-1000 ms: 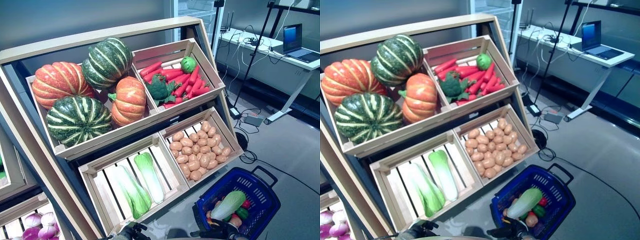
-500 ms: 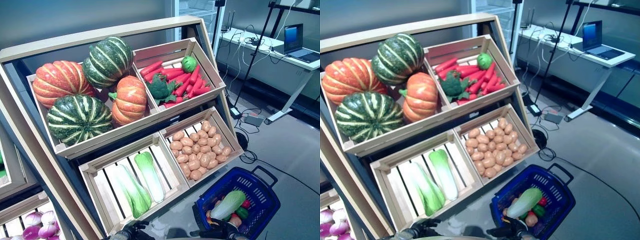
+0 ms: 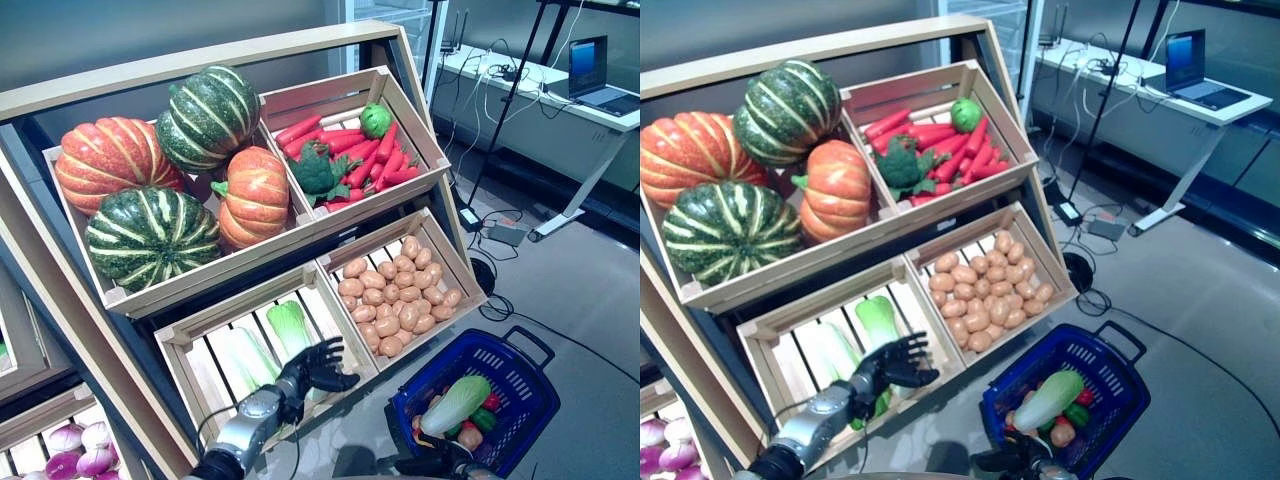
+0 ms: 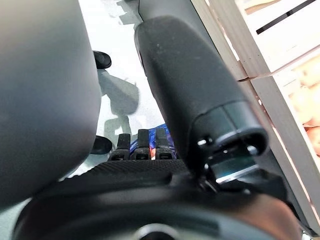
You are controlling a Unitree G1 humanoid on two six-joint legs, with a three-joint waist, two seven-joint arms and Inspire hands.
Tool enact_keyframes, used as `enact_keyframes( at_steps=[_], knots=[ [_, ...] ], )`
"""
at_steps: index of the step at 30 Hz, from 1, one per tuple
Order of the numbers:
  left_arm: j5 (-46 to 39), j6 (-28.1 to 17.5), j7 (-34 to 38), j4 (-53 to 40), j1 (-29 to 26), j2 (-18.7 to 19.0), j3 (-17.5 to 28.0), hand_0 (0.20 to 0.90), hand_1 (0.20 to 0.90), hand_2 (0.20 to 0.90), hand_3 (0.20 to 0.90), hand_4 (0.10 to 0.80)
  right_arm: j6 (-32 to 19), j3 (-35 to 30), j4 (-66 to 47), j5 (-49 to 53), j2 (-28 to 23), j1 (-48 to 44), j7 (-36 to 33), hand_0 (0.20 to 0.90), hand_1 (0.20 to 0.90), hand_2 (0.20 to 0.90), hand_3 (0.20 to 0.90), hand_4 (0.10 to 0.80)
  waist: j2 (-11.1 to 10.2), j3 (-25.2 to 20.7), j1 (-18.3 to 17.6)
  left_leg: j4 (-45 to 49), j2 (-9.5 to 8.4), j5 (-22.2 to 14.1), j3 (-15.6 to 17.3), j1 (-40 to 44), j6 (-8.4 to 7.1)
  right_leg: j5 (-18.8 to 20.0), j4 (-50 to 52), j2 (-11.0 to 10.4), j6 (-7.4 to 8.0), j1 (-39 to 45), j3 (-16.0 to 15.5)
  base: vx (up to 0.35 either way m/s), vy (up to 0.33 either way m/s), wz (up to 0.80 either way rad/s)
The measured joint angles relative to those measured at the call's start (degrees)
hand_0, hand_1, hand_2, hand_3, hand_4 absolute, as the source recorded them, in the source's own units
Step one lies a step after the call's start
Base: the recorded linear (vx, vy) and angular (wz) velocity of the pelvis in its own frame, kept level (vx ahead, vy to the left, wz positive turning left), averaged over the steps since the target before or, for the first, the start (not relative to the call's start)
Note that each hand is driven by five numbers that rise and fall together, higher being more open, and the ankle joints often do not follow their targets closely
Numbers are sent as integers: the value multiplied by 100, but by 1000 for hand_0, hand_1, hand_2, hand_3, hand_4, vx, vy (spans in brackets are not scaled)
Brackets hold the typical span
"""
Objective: Put vegetables into the basket
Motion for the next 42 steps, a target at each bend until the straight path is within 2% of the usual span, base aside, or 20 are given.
enact_keyframes(
  at_steps=[5, 11, 17, 21, 24, 29, 32, 36, 39, 42],
  knots=[
    [243, 203, 187, -170, 6, 242, 115, 900, 900, 900, 900, 800, -5, -19, 7, 0, -6, 21, 0, 900, 900, 900, 900, 800, 8, 0, 12, 0, -1, 5, -58, -13, -5, -2, -1, -1, -1, 22, -71, 24, -3, 6],
    [1443, 232, 363, -171, 7, 633, 129, 900, 900, 900, 900, 800, -35, -209, 24, 1, -21, 102, 1, 900, 900, 900, 900, 800, 36, -20, 23, -1, 8, 12, -91, -22, -14, -6, -15, -2, -7, 28, -95, 6, 2, 1],
    [2564, 316, 406, -170, 11, 1218, 143, 900, 900, 900, 900, 800, -187, -223, 33, 2, -119, 176, 2, 900, 900, 900, 900, 800, 79, -48, 28, -1, 10, 15, -111, -37, -18, -8, -17, -4, -10, 24, -113, 0, 0, 0],
    [3262, 318, 359, -173, 12, 1530, 140, 900, 900, 900, 900, 800, -255, -224, 79, -4, -191, 201, 5, 900, 900, 900, 900, 800, 86, -53, 32, -1, 10, 21, -125, -58, -23, -8, -17, -4, -10, 12, -126, 0, 0, 0],
    [3479, 335, 215, -213, 14, 1754, 130, 900, 900, 900, 900, 800, -296, -224, 145, -17, -273, 225, 6, 900, 900, 900, 900, 800, 105, -64, 34, -34, 11, 22, -135, -74, -24, -11, -17, -5, -14, 6, -134, 0, 0, 0],
    [4234, 352, -24, -305, 22, 1900, 105, 900, 900, 900, 900, 800, -349, -223, 265, -19, -418, 357, 12, 900, 900, 900, 900, 800, 174, -105, 40, -37, 12, 25, -140, -156, -29, -14, -18, -5, -15, -55, -145, 0, 0, 0],
    [4780, 314, -55, -417, 22, 2109, -131, 900, 900, 900, 900, 800, -431, -245, 240, 7, -430, 401, 20, 900, 900, 900, 900, 800, 219, -102, 7, 0, 14, 54, -154, -192, -39, -10, -18, 0, -17, -109, -153, -24, -9, 1],
    [5321, 170, 6, -576, 16, 2195, -347, 900, 900, 900, 900, 800, -473, -240, 242, 11, -491, 385, 23, 900, 900, 900, 900, 800, 318, -70, 1, -1, 14, 80, -162, -293, -41, -8, -18, 0, -17, -206, -161, -111, 2, 1],
    [5740, 3, 427, -588, -26, 2246, -592, 900, 900, 900, 900, 800, -517, -211, 255, 162, -610, 239, 23, 900, 900, 900, 900, 800, 437, 7, 1, 5, 7, 168, -171, -602, -39, 64, 1, -5, -52, -510, -165, -179, 17, 2],
    [5999, -158, 825, -584, -249, 2276, -823, 900, 900, 900, 900, 800, -522, -219, 323, 191, -765, 23, 23, 900, 900, 900, 900, 800, 553, 326, -16, 50, -16, 253, -242, -789, -41, 135, 11, -1, -40, -637, -252, -172, 15, 14]
  ],
)
